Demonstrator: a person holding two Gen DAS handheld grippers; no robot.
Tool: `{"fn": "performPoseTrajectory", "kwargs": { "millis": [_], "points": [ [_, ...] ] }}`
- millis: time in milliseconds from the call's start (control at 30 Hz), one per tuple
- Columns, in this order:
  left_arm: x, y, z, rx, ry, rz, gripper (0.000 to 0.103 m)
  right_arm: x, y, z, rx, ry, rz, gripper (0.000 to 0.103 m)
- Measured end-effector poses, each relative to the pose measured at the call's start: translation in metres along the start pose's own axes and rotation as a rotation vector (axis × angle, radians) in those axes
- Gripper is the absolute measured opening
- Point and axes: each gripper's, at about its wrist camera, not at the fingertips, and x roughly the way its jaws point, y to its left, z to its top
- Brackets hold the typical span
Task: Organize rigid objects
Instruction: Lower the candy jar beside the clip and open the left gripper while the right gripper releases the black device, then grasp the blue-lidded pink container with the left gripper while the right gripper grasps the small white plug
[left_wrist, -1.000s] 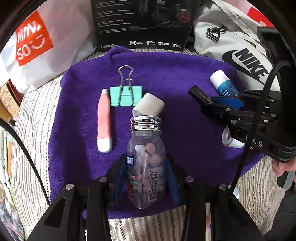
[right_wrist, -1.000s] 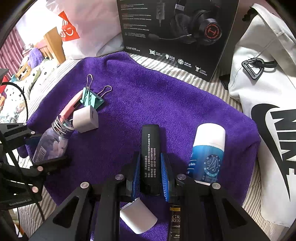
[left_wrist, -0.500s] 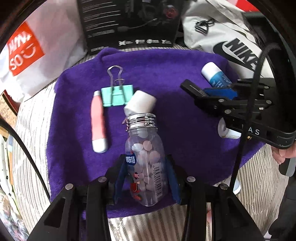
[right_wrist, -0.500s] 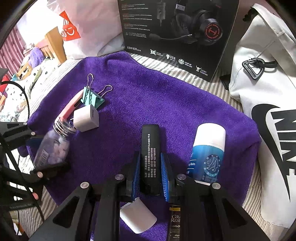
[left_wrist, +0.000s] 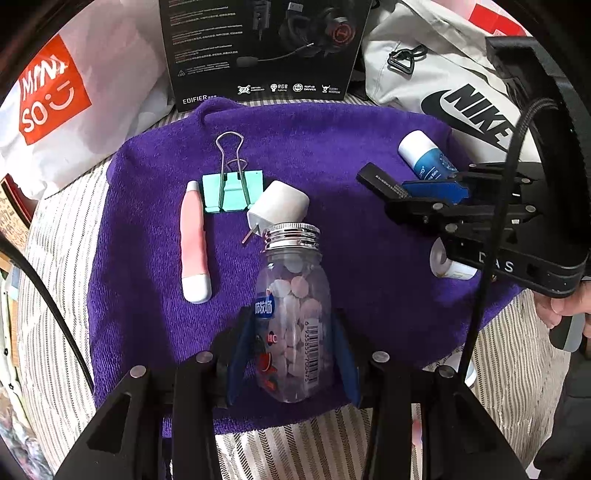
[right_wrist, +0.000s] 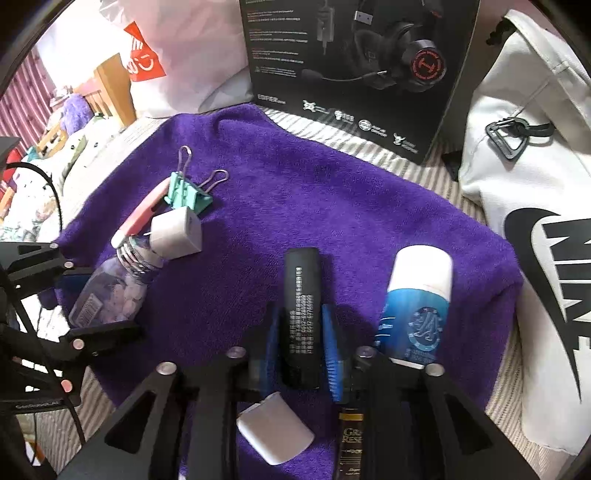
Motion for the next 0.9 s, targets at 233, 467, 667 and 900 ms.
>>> {"fn": "performPoseTrajectory", "kwargs": {
  "millis": [233, 467, 667, 900],
  "points": [
    [-0.003, 0.005, -0.004, -0.005, 0.007, 0.011, 0.053, -0.001, 0.0, -0.003, 0.006, 0.011, -0.005, 0.05],
    [-0.019, 0.009, -0.007, -0.017, -0.013, 0.024, 0.062, -0.021, -0.005, -0.006, 0.041, -0.009, -0.004, 0.052],
    [-0.045, 0.01, -0.015, -0.038, -0.056, 0.034, 0.068, -0.059, -0.006, -0.02, 0.077, -0.063, -0.025, 0.06],
    [-0.081, -0.007, -0.046, -0.049, -0.112, 0.02, 0.069, -0.113, -0.007, -0.062, 0.157, -0.145, -0.035, 0.061]
  ]
}}
